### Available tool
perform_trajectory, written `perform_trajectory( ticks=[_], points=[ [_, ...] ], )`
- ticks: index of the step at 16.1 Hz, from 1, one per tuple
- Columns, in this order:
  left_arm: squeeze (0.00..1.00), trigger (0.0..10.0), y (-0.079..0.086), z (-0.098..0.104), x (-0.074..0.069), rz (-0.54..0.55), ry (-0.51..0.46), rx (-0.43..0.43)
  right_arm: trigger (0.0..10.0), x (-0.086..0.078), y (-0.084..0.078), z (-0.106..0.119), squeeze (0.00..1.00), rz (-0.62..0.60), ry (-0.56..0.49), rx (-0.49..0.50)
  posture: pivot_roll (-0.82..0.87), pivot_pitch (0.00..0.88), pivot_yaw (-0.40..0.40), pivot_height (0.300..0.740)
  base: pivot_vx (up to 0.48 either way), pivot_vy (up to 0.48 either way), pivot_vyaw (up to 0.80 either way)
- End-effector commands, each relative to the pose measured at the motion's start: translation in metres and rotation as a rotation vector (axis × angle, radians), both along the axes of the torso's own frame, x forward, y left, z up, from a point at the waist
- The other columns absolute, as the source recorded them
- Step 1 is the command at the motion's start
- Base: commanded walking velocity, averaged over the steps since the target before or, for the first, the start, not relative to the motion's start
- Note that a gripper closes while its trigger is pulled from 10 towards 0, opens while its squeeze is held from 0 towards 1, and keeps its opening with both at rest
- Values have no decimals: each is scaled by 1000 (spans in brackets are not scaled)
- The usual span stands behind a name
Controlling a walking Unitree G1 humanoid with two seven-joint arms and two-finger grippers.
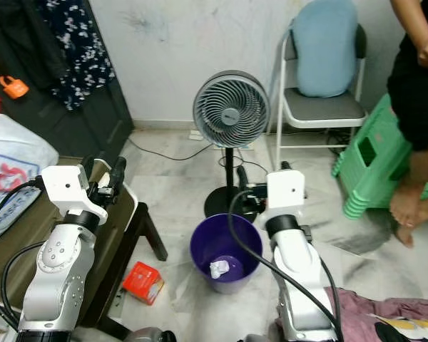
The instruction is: Clean up the room
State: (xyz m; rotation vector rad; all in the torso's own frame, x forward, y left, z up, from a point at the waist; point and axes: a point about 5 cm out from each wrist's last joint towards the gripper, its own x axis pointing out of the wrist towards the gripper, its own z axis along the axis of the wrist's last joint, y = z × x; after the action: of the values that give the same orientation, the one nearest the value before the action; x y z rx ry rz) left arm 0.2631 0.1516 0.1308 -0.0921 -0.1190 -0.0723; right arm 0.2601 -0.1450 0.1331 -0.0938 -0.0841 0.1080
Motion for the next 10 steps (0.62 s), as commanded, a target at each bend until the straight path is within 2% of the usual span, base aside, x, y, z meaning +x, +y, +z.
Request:
perform_trajectory(
  ticks=[1,4,5,7,10],
  points=[
    [0,10000,1,1,1,-6,-8,9,10000,8,-3,5,0,-19,-18,-7,-73,0,102,740,0,0,0],
    [0,10000,-4,1,5,6,-23,-37,10000,24,-9,7,0,-31,-18,16,-60,0,51,740,0,0,0],
    [0,10000,-7,7,7,17,-48,-34,10000,29,-8,5,0,-28,-2,17,-50,0,43,740,0,0,444],
    [0,10000,-6,22,7,50,-91,-57,10000,33,1,2,0,11,9,10,-17,0,27,740,0,0,800],
    [0,10000,-9,27,1,21,-86,-51,10000,28,4,-8,0,18,44,26,-2,0,35,740,0,0,800]
  ],
)
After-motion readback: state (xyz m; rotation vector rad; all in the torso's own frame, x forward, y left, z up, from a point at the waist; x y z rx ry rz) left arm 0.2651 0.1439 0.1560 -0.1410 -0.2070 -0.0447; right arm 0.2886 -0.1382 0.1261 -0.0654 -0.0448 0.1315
